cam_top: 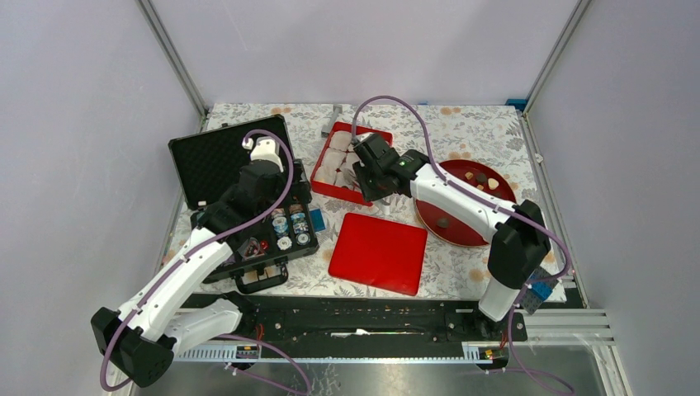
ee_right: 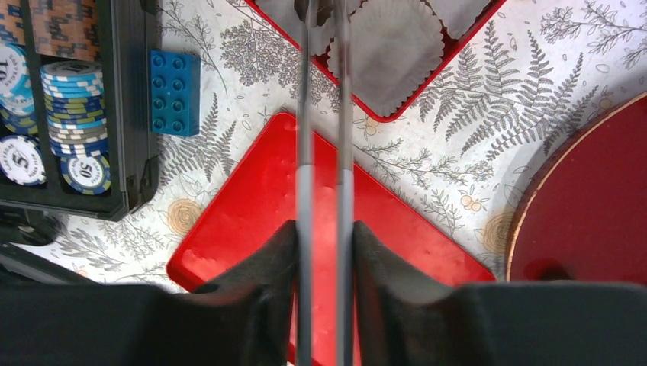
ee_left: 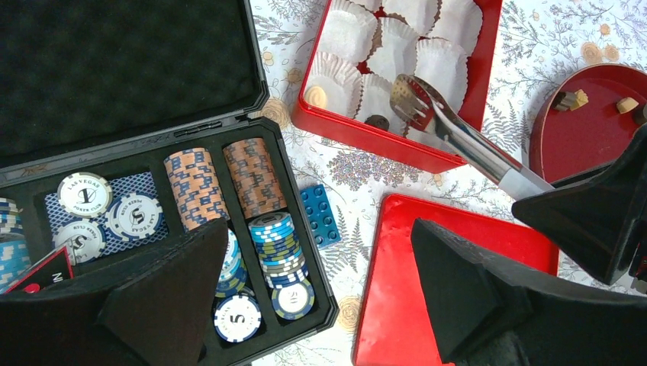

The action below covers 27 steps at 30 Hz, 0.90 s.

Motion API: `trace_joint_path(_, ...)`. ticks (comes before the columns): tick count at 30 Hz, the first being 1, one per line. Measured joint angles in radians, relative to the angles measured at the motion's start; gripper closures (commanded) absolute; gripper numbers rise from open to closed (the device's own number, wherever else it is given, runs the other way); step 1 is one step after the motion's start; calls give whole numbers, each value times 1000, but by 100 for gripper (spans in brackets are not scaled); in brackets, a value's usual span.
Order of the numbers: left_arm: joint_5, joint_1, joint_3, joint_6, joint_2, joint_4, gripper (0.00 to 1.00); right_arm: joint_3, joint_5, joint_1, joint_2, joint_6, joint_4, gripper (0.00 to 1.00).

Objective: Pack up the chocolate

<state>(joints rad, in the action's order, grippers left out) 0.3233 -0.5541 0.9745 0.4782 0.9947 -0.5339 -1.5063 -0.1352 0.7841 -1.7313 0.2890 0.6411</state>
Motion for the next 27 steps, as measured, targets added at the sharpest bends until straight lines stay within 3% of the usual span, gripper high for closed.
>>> trace_joint_path(2,0,0,-4,0,-10,-6,1,-1,-5,1,0,0,1,94)
trace_joint_path(5,0,0,-4,0,-19,-7,1,-2,-31,3,0,5,0,98)
trace_joint_path(10,0,0,-4,-3,-19,-7,1,14,-126,6,54,4,-7,93)
trace_joint_path(16,-1,0,-4,-7,-18,-7,1,97,-279,-17,260,-4,-23,84)
trace_joint_path(23,-5,1,-4,-7,-16,-7,1,357,-308,-254,526,12,-5,72)
trace_joint_path(27,-9,1,-4,-7,-1,-3,1,479,-265,-279,571,31,36,63)
